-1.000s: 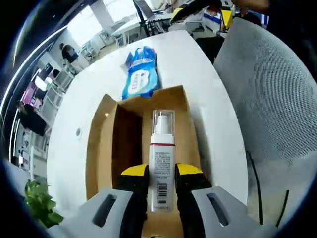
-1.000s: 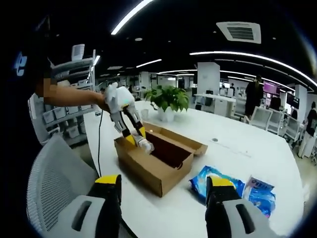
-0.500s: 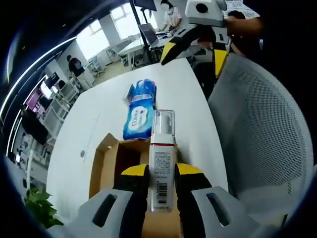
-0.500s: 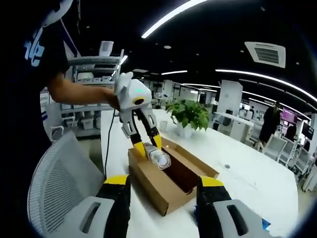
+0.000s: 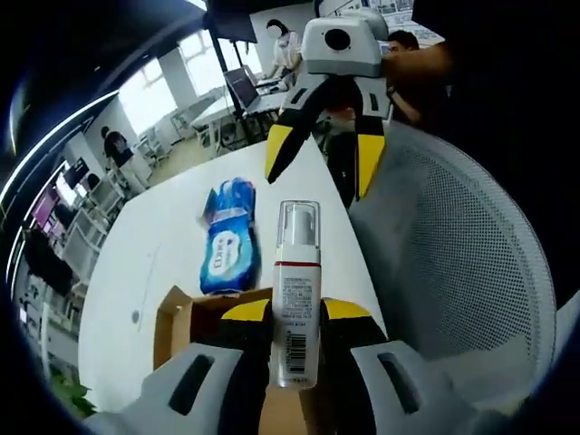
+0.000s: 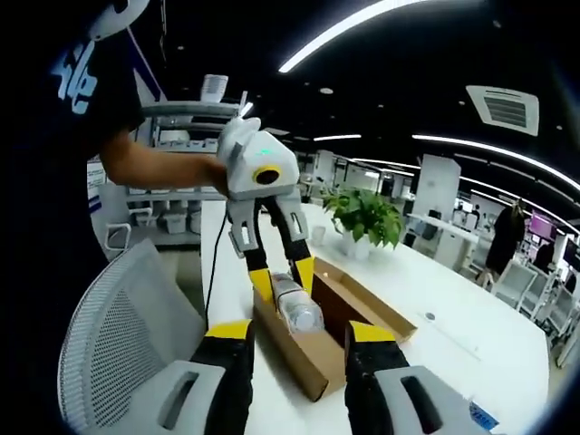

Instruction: Operate the shoe box by opening the lid, removing the specified soft item, and placing it in the target area until the item is outside and the box remains undamaged.

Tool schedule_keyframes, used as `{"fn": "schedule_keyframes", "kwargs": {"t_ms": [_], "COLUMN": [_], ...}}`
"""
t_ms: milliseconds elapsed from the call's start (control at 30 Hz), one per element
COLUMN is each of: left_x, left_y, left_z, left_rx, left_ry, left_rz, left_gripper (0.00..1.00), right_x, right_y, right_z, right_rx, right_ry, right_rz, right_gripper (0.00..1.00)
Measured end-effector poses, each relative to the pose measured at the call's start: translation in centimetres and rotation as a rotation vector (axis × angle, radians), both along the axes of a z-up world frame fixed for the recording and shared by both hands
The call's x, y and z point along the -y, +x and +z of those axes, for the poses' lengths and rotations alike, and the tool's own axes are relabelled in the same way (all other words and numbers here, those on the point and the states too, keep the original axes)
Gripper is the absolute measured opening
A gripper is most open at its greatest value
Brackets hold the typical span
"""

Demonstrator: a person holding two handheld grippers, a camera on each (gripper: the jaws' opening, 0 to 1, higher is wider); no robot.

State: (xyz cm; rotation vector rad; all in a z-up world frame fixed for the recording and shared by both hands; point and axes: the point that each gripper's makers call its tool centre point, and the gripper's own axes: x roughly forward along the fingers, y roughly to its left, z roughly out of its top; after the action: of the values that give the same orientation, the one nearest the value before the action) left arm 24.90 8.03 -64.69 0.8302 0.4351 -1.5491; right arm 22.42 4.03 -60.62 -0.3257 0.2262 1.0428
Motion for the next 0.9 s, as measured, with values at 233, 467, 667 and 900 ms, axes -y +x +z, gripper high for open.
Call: {"fn": "schedule_keyframes", "kwargs": {"t_ms": [233, 467, 667, 900], "left_x": [1.5, 2.5, 2.9, 3.1], "left_y": [-1.7, -2.4, -2.8, -3.1], "left_z": [-0.4, -0.4, -0.6, -1.0], "left_rx": [-0.050, -0.053, -0.060, -0.044], "left_ry": [-0.003, -0.001, -0.007, 0.001], "left_rz": [-0.081, -0.153, -0.184, -0.206], "left_gripper": [0.19, 0.19, 0.19, 0.19], "right_x": [-0.3, -0.2, 0.3, 0.3], "right_y": [-0.8, -1.1, -1.5, -1.7], "right_z": [-0.7, -1.1, -1.8, -2.4], "right_rx": [0.004, 0.012, 0.016, 0.007], "right_ry": [-0.037, -0.071, -0.107, -0.111], "right_rz": [0.033, 0.041, 0.032, 0.029], "right_gripper": [0.27, 0.20, 0.18, 0.15]}}
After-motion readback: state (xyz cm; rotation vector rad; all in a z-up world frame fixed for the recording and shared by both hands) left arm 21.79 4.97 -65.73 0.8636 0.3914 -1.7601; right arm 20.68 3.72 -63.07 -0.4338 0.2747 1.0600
